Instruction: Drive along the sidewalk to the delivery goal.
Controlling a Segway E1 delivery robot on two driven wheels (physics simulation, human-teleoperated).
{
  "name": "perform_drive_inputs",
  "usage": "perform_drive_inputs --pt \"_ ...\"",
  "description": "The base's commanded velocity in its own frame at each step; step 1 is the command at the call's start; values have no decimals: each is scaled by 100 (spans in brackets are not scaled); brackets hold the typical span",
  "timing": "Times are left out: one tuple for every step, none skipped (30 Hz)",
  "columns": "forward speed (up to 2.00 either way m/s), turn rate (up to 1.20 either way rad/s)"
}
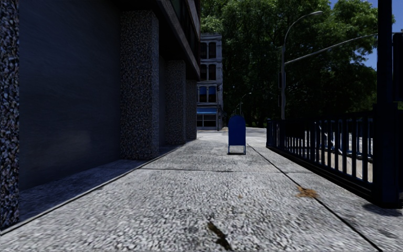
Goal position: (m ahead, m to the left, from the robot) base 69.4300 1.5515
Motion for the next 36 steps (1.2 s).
perform_drive_inputs --pt "200 0" --pt "200 0" --pt "200 0" --pt "200 0" --pt "200 0" --pt "200 0" --pt "200 0" --pt "200 0" --pt "200 0" --pt "200 0" --pt "200 0" --pt "200 0" --pt "200 0" --pt "200 0" --pt "200 0" --pt "200 0" --pt "200 0" --pt "200 0" --pt "200 0" --pt "200 0" --pt "200 0" --pt "200 0" --pt "200 0" --pt "200 0" --pt "200 0" --pt "200 0" --pt "200 0" --pt "200 0" --pt "200 0" --pt "200 0" --pt "200 0" --pt "200 0" --pt "200 0" --pt "200 0" --pt "200 0" --pt "200 0"
